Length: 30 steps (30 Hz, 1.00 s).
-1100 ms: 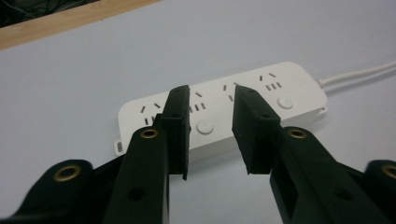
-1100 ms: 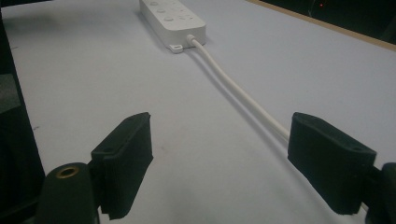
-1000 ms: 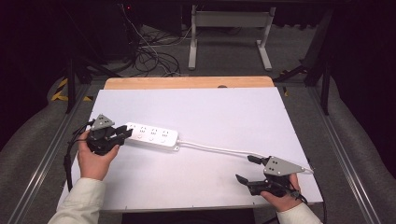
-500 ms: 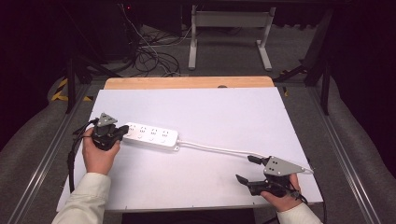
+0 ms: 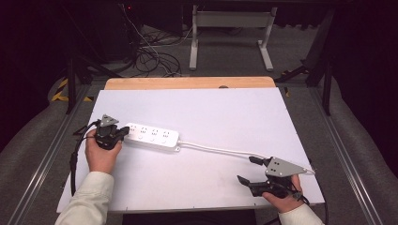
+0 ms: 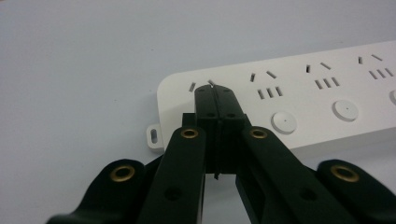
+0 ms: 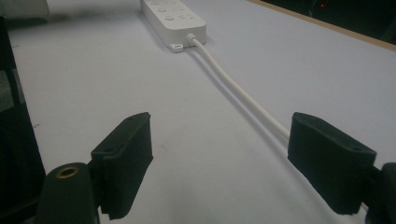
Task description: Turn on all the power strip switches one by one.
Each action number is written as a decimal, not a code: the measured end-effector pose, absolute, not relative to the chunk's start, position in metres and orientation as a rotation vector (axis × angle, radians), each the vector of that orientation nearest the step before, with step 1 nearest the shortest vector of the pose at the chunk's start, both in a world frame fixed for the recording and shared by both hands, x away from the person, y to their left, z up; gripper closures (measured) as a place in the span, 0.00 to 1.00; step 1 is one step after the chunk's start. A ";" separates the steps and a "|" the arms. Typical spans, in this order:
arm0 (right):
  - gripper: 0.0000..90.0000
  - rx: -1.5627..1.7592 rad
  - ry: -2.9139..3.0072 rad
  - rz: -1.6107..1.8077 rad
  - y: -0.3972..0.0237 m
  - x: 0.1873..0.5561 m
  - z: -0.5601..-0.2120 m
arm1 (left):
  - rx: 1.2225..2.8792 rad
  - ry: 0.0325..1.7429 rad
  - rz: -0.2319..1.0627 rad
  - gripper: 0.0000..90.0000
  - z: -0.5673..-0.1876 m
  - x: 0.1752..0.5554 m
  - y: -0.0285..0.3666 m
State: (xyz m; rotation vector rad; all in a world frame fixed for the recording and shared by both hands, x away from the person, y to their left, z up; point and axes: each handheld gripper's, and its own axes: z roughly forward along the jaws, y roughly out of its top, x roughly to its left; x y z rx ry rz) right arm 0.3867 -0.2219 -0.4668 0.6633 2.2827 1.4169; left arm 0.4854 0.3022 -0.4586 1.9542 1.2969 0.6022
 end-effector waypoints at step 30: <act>0.23 0.668 2.281 1.431 -0.223 0.386 -0.467 | 1.981 1.258 0.614 1.00 -0.468 0.484 0.298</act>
